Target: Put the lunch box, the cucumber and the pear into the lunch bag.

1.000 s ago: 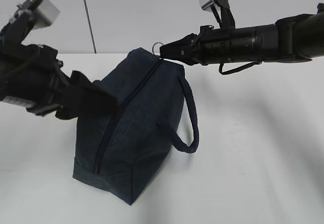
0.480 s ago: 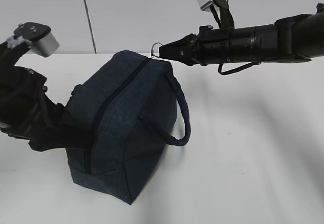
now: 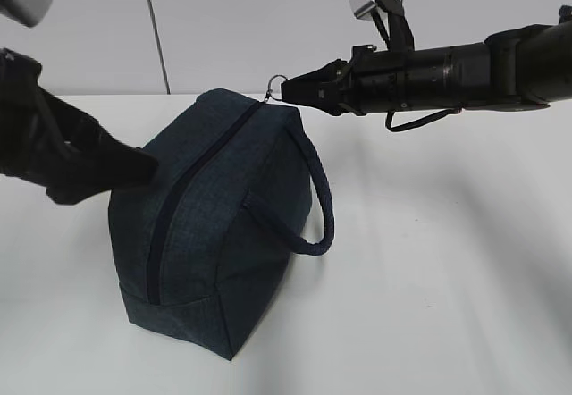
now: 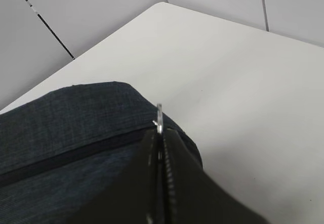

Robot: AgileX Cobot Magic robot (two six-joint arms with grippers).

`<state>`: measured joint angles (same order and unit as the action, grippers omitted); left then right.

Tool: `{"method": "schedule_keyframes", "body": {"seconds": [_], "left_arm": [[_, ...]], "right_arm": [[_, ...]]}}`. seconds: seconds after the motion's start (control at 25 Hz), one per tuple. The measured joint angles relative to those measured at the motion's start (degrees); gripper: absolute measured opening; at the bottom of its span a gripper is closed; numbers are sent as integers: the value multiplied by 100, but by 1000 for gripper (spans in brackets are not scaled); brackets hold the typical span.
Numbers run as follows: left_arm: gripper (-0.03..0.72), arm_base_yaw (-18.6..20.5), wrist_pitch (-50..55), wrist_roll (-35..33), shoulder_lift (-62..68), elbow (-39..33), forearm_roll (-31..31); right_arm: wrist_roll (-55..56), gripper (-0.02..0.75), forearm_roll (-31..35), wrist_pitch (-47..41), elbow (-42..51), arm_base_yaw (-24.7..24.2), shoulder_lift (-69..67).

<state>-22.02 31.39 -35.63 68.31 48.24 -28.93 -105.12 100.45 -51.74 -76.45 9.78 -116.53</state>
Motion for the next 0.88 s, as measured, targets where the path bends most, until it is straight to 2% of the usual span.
{"method": "schedule_keyframes", "body": {"seconds": [0.2,0.32,0.88], "left_arm": [[585,0,-919,272,21,0,-55],[577,0,-1070,293,217,206,-88],[529,0,-271,320,1832,2000,-465]], "right_arm": [[-13,0,10,0,0,0,0],[-27,0,10,0,0,0,0],[-53,0,32,0,0,0,0]]}}
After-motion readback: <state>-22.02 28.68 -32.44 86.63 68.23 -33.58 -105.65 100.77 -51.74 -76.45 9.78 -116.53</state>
